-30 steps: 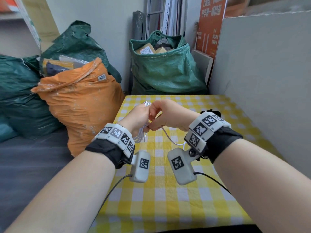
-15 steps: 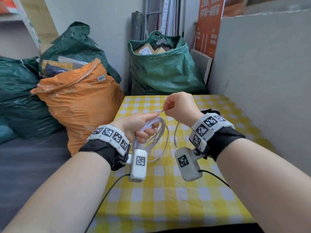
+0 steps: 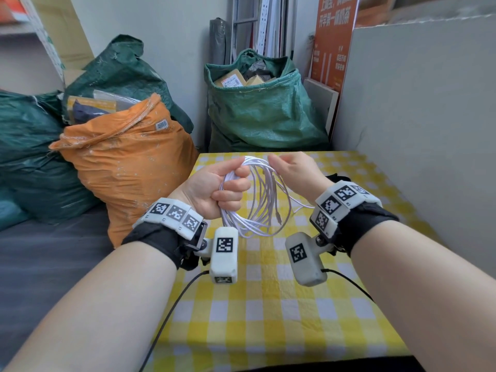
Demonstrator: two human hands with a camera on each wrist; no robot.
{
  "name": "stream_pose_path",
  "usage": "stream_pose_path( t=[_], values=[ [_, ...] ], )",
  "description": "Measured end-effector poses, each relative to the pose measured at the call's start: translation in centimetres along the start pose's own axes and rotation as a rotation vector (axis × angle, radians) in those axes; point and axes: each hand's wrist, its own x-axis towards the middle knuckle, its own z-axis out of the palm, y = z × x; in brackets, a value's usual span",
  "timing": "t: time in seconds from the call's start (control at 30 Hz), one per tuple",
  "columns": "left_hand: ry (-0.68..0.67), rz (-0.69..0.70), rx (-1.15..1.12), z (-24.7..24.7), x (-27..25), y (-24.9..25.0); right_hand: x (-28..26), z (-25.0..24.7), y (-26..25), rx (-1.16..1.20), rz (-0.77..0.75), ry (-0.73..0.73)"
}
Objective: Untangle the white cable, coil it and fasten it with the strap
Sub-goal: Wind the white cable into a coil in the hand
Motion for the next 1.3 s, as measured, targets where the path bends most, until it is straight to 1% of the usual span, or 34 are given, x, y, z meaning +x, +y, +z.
stream_pose_path(
  t=[0.07, 0.1, 0.17, 0.23, 0.27, 0.3, 0.33, 0.37, 0.43, 0.47, 0.53, 0.57, 0.63, 0.7, 0.77, 0.87, 0.93, 1.03, 1.1, 1.23, 1.3],
  values=[
    [-0.072, 0.022, -0.063, -0.1, -0.1, 0.2, -0.2, 0.0, -0.5, 0.269, 0.091, -0.135],
    [-0.11, 0.031, -0.103, -0.2, -0.1, 0.2, -0.3, 0.1, -0.6, 0.31, 0.108, -0.197],
    [-0.195, 0.032, -0.232, -0.3, 0.0, 0.2, -0.6, 0.3, -0.8, 0.258, 0.051, -0.298],
    [-0.23, 0.035, -0.31, -0.3, -0.2, 0.3, -0.9, 0.5, -0.8, 0.122, -0.004, -0.388],
    [-0.241, 0.051, -0.321, -0.3, -0.2, 0.3, -0.9, 0.7, -0.6, 0.091, 0.003, -0.415],
    [-0.262, 0.067, -0.336, -0.3, -0.1, 0.3, -1.0, 0.8, -0.5, 0.109, 0.018, -0.434],
    [-0.276, 0.079, -0.349, -0.4, -0.1, 0.2, -1.1, 1.0, -0.4, 0.178, 0.05, -0.447],
    [-0.271, 0.092, -0.362, -0.5, 0.0, 0.1, -1.2, 1.1, -0.4, 0.287, 0.096, -0.455],
    [-0.192, 0.127, -0.381, -0.5, -0.1, 0.1, -1.5, 1.1, -0.4, 0.537, 0.174, -0.426],
    [-0.133, 0.15, -0.369, -0.5, 0.0, 0.1, -1.6, 1.0, -0.5, 0.651, 0.183, -0.395],
    [0.032, 0.2, -0.303, -0.9, 0.0, 0.0, -1.5, 0.7, -0.6, 0.823, 0.187, -0.329],
    [0.073, 0.217, -0.288, -1.1, -0.1, -0.2, -1.4, 0.5, -0.7, 0.887, 0.191, -0.316],
    [0.119, 0.233, -0.274, -1.2, -0.1, -0.4, -1.3, 0.2, -1.0, 0.999, 0.226, -0.331],
    [0.088, 0.223, -0.284, -1.2, -0.1, -0.6, -1.3, 0.1, -1.2, 1.053, 0.274, -0.348],
    [0.083, 0.218, -0.256, -0.8, -0.1, -0.6, -1.3, 0.3, -1.3, 1.022, 0.286, -0.34],
    [0.133, 0.222, -0.178, 0.0, 0.0, -0.5, -1.2, 0.5, -1.3, 0.955, 0.267, -0.317],
    [0.168, 0.213, -0.152, 0.3, 0.0, -0.3, -1.2, 0.5, -1.5, 0.892, 0.241, -0.277],
    [0.208, 0.143, -0.12, 0.5, -0.5, 0.5, -1.3, 0.5, -1.7, 0.667, 0.159, -0.232],
    [0.247, 0.095, -0.054, 0.4, -1.1, 1.1, -1.4, 0.3, -1.6, 0.532, 0.163, -0.249],
    [0.25, -0.006, 0.113, 0.5, -2.0, 1.6, -1.4, 0.0, -1.6, 0.548, 0.256, -0.338],
    [0.24, -0.043, 0.175, 0.8, -2.2, 1.7, -1.5, 0.4, -1.7, 0.478, 0.287, -0.393]
  ],
)
